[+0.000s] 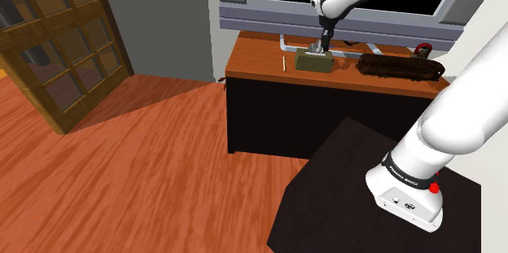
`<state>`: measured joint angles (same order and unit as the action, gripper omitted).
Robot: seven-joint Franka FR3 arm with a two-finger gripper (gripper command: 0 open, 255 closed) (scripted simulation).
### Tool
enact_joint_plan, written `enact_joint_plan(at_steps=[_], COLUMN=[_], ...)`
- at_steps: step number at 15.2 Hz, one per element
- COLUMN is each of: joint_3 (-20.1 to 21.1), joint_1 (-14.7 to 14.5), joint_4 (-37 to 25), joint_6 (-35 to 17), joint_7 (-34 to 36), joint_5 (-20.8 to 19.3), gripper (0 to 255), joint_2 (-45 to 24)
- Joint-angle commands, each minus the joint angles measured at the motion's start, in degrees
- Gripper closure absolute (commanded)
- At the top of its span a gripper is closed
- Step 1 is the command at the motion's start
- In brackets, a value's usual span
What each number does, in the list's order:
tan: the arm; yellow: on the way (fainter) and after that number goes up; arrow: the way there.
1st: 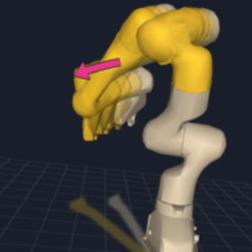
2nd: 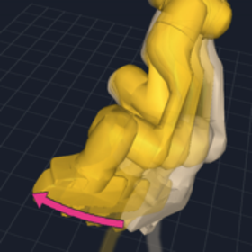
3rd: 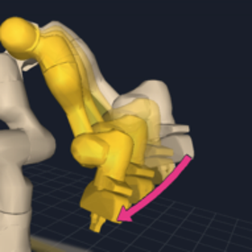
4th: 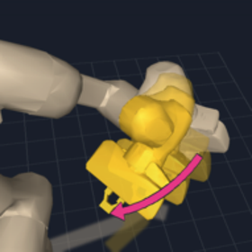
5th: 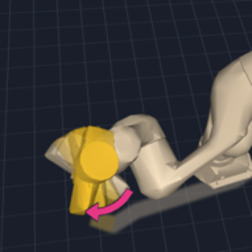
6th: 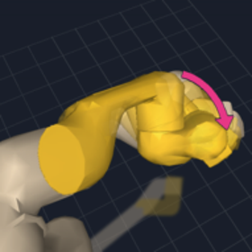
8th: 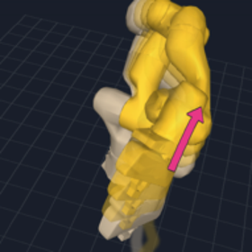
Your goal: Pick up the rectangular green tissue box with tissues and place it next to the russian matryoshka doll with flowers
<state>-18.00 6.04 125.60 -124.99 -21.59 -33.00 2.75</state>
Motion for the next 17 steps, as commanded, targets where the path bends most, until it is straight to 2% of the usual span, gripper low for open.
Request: enact_joint_plan(at_steps=[1,6,13,17], joint_3=[-0.5,-1.6,-2.5,-2.6], joint_1=[0.5,1.8,3.4,3.6], joint_4=[-2.6,-10.1,-9.9,-9.9], joint_6=[-2.0,-5.8,-10.4,-10.8], joint_7=[-1.3,-4.5,-4.3,-4.3], joint_5=[-1.8,-4.8,-5.3,-5.3], gripper=[0,0,0,0], joint_2=[-3.9,-13.0,-16.7,-17.0])
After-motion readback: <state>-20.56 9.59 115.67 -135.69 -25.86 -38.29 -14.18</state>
